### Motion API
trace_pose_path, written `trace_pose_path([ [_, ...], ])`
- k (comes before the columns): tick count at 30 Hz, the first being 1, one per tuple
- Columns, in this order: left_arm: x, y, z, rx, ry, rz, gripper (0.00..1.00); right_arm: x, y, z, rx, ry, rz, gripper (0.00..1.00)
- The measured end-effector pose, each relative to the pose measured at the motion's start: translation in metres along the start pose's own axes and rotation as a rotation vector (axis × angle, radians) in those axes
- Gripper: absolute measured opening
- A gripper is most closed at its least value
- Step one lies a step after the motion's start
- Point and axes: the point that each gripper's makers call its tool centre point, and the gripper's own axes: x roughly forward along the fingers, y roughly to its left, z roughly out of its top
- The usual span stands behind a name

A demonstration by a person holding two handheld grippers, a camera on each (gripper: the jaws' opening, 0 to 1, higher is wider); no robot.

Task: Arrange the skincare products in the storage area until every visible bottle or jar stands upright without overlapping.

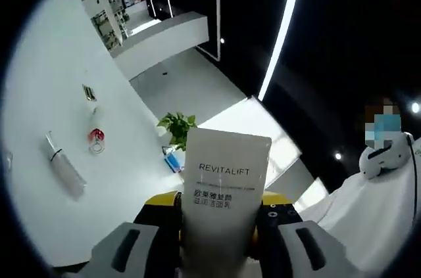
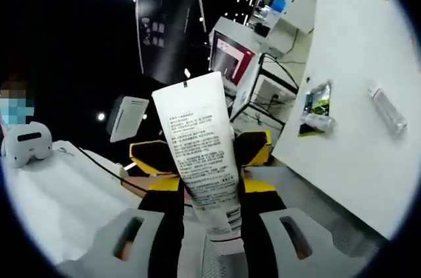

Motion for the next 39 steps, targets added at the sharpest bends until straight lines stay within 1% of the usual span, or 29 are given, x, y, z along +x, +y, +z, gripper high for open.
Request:
trace_pose_path([
  [2,-0.001,0.001,-0.001,0.014,0.009,0.008,0.43,0.001,0.0,-0.001,0.015,0.007,0.007,0.3],
  [3,-0.002,0.001,0.0,0.034,0.006,0.02,0.42,0.001,-0.001,-0.001,0.018,0.007,0.006,0.3],
  [5,-0.002,0.003,0.001,0.04,0.002,0.031,0.42,0.001,-0.002,-0.001,0.027,0.004,0.007,0.31],
  [8,-0.002,0.005,0.002,0.037,-0.011,0.046,0.41,0.001,-0.003,0.0,0.04,0.0,0.011,0.31],
  [12,-0.002,0.006,0.001,0.027,-0.01,0.047,0.41,0.002,-0.002,-0.002,0.045,0.006,0.021,0.31],
  [14,-0.004,0.008,0.002,-0.003,-0.015,0.053,0.41,0.002,-0.004,-0.002,0.046,0.007,0.022,0.3],
  [19,-0.008,0.014,0.006,-0.032,-0.044,0.08,0.41,0.005,-0.008,-0.002,-0.015,-0.003,0.004,0.29],
  [23,-0.009,0.019,0.008,-0.033,-0.06,0.105,0.4,0.006,-0.011,-0.002,-0.059,-0.005,-0.017,0.29],
  [26,-0.008,0.024,0.011,-0.027,-0.072,0.137,0.4,0.006,-0.016,-0.001,-0.131,-0.009,-0.056,0.29],
  [27,-0.007,0.025,0.011,-0.024,-0.071,0.146,0.4,0.006,-0.017,-0.001,-0.139,-0.007,-0.062,0.29],
  [31,-0.005,0.036,0.008,0.008,-0.052,0.22,0.4,0.006,-0.025,-0.003,-0.191,0.013,-0.119,0.31],
  [32,-0.004,0.039,0.008,0.025,-0.056,0.247,0.4,0.006,-0.028,-0.003,-0.226,0.017,-0.145,0.32],
  [33,-0.004,0.041,0.009,0.035,-0.058,0.262,0.4,0.006,-0.03,-0.002,-0.242,0.016,-0.16,0.32],
  [34,-0.004,0.045,0.01,0.039,-0.068,0.284,0.4,0.006,-0.033,-0.001,-0.276,0.013,-0.185,0.33],
  [35,-0.004,0.047,0.011,0.038,-0.074,0.301,0.4,0.006,-0.035,0.0,-0.29,0.014,-0.2,0.34],
  [36,-0.004,0.051,0.013,0.036,-0.083,0.331,0.4,0.005,-0.039,0.001,-0.304,0.013,-0.23,0.33],
  [38,-0.002,0.054,0.014,0.046,-0.094,0.36,0.4,0.002,-0.045,0.004,-0.349,0.013,-0.285,0.31],
  [39,-0.002,0.056,0.014,0.054,-0.096,0.379,0.4,0.002,-0.045,0.005,-0.358,0.01,-0.295,0.3],
])
